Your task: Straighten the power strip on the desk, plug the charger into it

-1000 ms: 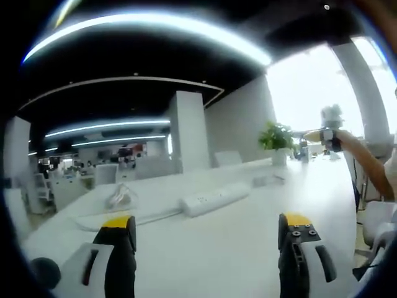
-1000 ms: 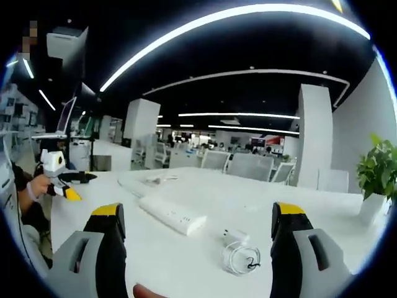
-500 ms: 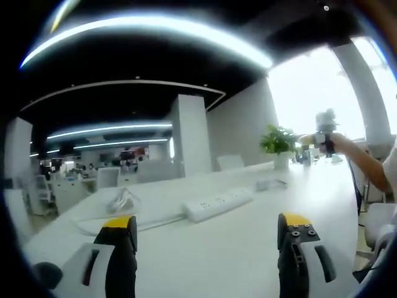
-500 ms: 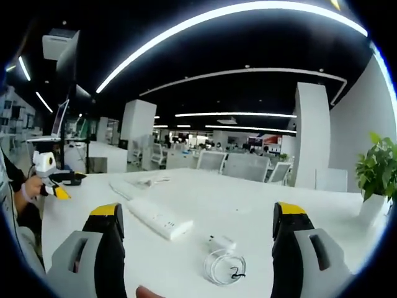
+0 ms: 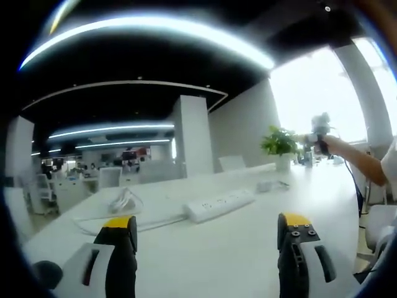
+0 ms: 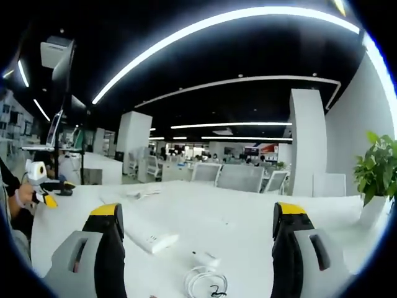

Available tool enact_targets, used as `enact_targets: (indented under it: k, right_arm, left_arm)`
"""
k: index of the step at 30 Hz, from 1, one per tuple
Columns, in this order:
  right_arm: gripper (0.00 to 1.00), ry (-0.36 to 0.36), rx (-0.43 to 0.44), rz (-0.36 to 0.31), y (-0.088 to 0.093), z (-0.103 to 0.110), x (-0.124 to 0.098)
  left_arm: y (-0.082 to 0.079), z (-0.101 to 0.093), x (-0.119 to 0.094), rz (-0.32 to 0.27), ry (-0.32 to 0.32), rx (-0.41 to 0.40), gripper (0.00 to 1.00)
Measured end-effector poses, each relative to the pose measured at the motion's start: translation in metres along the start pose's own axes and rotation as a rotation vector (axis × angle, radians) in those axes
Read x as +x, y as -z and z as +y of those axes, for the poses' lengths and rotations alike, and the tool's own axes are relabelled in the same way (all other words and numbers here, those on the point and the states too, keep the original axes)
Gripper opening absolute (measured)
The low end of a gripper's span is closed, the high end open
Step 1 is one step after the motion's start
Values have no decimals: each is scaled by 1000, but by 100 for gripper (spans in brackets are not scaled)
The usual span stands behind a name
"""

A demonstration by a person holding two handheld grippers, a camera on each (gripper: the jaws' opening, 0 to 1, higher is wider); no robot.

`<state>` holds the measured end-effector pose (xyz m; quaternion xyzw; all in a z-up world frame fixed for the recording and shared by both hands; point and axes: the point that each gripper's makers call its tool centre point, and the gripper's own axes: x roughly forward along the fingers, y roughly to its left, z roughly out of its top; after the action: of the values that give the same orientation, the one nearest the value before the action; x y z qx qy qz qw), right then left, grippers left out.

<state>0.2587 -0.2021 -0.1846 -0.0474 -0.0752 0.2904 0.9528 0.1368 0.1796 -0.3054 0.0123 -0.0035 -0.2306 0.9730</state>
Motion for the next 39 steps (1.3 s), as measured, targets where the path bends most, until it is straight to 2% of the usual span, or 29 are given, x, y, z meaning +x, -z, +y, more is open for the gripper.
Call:
enact_targets:
  k: [11,18,24,28,32,35,39]
  right_arm:
    - [100,30,14,-60,-13,-31,5]
    - [100,46,41,-69,-11,-53,15]
    - [100,16,44,-124,-10,-56,26]
    - [100,-9,15,-88,0,-52,36]
    - [100,-21,5,-103,2,-49,44]
    - [100,-32,-24,-85,9,-50,52]
    - [100,-42,-17,-86,10,-55,58]
  left_arm:
    - [-2,-3,1,-3,3,3,96]
    - [-2,-3,1,-3,3,4,96]
    - [-1,-3,0,1,-1,2,96]
    - [0,-3,0,6,-2,1,96]
    - [1,-4,0,9,-1,0,96]
    - [3,-5,0,10,1,-3,96]
    - [6,-7,-1,16,5,-8,96]
